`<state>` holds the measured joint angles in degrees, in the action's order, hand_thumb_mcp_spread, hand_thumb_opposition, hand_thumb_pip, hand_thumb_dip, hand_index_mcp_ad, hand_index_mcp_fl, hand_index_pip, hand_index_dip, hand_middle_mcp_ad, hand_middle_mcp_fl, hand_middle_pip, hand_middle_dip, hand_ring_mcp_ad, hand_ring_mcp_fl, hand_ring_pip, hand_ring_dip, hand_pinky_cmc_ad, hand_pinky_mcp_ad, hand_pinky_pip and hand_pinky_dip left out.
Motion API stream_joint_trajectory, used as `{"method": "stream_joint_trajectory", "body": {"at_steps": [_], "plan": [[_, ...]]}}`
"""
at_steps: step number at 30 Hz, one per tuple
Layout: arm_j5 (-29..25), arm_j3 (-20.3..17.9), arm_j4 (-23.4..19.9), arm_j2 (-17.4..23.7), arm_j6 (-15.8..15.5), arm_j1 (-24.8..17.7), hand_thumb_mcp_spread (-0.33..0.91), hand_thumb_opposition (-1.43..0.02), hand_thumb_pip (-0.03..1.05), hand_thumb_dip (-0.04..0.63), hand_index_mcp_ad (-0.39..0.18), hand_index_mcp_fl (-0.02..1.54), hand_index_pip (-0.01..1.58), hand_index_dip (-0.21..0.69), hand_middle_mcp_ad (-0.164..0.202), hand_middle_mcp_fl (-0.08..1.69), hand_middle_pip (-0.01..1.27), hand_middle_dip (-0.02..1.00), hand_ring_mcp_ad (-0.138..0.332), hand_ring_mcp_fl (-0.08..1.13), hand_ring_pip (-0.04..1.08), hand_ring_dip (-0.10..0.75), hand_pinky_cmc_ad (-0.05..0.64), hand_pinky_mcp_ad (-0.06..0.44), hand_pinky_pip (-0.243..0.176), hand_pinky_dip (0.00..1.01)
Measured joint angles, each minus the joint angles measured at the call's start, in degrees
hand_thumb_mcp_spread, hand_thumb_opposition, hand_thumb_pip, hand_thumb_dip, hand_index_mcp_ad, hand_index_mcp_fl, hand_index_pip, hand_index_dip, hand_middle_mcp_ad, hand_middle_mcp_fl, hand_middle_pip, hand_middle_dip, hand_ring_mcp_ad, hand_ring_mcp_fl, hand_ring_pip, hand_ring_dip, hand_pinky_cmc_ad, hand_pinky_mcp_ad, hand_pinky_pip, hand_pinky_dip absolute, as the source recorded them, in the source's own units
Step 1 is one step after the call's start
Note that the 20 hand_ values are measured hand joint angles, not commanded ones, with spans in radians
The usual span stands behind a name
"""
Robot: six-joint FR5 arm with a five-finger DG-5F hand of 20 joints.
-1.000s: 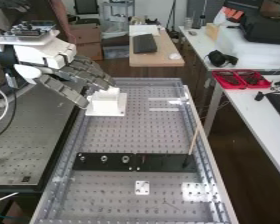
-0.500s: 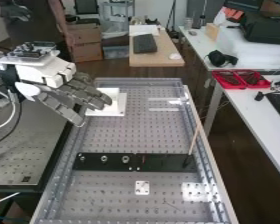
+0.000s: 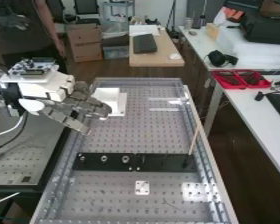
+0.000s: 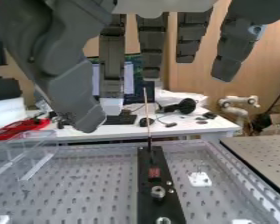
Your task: Grab the smaller nut and place it in the white container
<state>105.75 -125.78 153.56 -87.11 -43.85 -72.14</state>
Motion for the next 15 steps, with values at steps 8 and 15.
{"method": "stream_joint_trajectory", "body": {"at_steps": [8, 15], "plan": [[6.11, -0.88, -4.23, -3.29, -1.77, 3.02, 0.36, -0.88, 0.85, 0.220, -0.134, 0.00, 1.57, 0.157, 0.084, 0.19, 0.13, 0.23, 0.150, 0.00, 0.10, 0.127, 0.398, 0.328, 0.003, 0.20], [9.36, -1.07, -9.06, -7.09, -3.85, 5.90, 0.36, -0.88, 0.84, 0.223, -0.136, 0.00, 1.56, 0.159, 0.079, 0.19, 0.13, 0.24, 0.147, 0.00, 0.10, 0.127, 0.379, 0.328, 0.002, 0.19]]}}
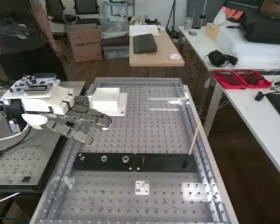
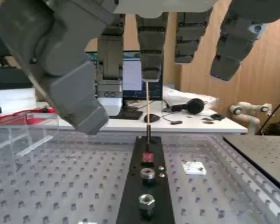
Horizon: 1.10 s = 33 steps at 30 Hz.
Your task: Grab the smaller nut and place it in the white container
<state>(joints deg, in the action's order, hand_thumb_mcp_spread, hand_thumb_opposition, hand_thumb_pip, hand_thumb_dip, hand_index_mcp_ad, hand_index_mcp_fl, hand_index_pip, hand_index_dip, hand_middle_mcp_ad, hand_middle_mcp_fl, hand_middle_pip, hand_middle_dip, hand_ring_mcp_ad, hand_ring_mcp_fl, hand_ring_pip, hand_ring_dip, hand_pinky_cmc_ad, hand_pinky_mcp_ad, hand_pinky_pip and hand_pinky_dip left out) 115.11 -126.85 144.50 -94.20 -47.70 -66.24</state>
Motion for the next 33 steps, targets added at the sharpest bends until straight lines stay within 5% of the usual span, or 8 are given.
{"method": "stream_joint_trajectory", "body": {"at_steps": [10, 33], "plan": [[2.90, -0.41, -7.06, -5.48, -0.95, 2.79, 0.35, -0.87, 0.84, 0.220, -0.136, 0.00, 1.57, 0.175, 0.080, 0.19, 0.13, 0.24, 0.147, 0.00, 0.10, 0.127, 0.379, 0.328, 0.021, 0.19], [3.32, -0.44, -11.10, -12.18, -0.09, 4.27, 0.37, -0.87, 0.84, 0.223, -0.136, 0.00, 1.57, 0.175, 0.077, 0.19, 0.12, 0.24, 0.148, 0.00, 0.10, 0.127, 0.365, 0.311, 0.021, 0.19]]}}
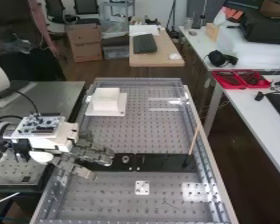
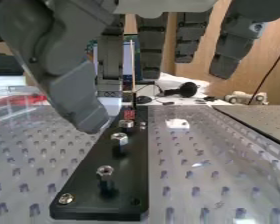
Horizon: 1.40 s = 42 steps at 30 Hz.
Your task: Grab the smaller nut and place it in the white container
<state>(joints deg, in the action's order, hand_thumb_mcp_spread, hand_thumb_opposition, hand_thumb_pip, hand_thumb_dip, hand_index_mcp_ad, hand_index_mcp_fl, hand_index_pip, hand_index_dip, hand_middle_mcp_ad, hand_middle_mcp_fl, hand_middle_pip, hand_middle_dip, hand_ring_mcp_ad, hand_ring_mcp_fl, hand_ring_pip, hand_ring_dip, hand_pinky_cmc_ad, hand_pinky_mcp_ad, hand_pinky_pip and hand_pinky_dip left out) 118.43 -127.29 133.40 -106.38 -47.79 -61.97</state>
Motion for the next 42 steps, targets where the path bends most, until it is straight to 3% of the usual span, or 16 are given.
{"method": "stream_joint_trajectory", "body": {"at_steps": [19, 42], "plan": [[0.02, -2.43, -4.76, -2.38, -1.15, 0.95, 0.37, -0.85, 0.83, 0.220, -0.136, 0.00, 1.57, 0.175, 0.080, 0.18, 0.12, 0.24, 0.148, 0.00, 0.10, 0.127, 0.367, 0.314, 0.021, 0.19], [0.18, -1.84, -3.62, -3.33, -2.79, 0.50, 0.37, -0.83, 0.81, 0.220, -0.145, 0.00, 1.57, 0.175, 0.075, 0.15, 0.12, 0.24, 0.148, 0.00, 0.10, 0.127, 0.367, 0.314, 0.021, 0.19]]}}
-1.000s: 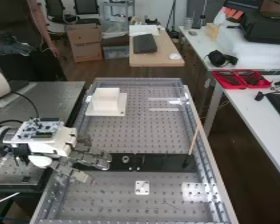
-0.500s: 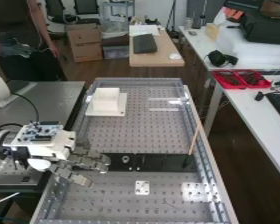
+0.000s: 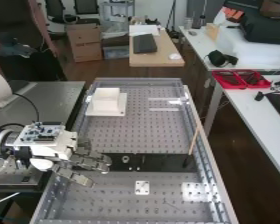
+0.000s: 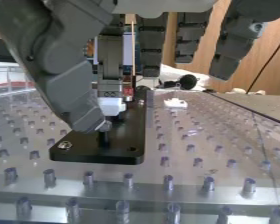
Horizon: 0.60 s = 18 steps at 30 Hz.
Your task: Grab the smaller nut and place it in the white container
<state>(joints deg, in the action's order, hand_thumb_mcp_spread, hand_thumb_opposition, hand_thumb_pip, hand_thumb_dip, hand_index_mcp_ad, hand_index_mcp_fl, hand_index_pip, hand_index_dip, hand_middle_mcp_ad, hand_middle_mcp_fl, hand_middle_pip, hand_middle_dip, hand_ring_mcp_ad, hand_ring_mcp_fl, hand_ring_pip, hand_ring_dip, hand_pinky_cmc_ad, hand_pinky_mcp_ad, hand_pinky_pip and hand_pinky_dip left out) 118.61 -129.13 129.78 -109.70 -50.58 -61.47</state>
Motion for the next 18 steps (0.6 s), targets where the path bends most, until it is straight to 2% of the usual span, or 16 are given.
{"method": "stream_joint_trajectory", "body": {"at_steps": [2, 18], "plan": [[-0.14, 0.02, 0.06, -0.05, 0.03, -0.02, 0.37, -0.84, 0.77, 0.220, -0.140, 0.00, 1.57, 0.175, 0.075, 0.15, 0.12, 0.24, 0.148, 0.00, 0.10, 0.127, 0.367, 0.314, 0.021, 0.19], [-0.07, 0.27, -0.30, -0.84, -0.49, 0.12, 0.38, -0.84, 0.77, 0.220, -0.136, 0.02, 1.57, 0.175, 0.079, 0.15, 0.12, 0.24, 0.148, 0.00, 0.10, 0.127, 0.367, 0.311, 0.021, 0.19]]}}
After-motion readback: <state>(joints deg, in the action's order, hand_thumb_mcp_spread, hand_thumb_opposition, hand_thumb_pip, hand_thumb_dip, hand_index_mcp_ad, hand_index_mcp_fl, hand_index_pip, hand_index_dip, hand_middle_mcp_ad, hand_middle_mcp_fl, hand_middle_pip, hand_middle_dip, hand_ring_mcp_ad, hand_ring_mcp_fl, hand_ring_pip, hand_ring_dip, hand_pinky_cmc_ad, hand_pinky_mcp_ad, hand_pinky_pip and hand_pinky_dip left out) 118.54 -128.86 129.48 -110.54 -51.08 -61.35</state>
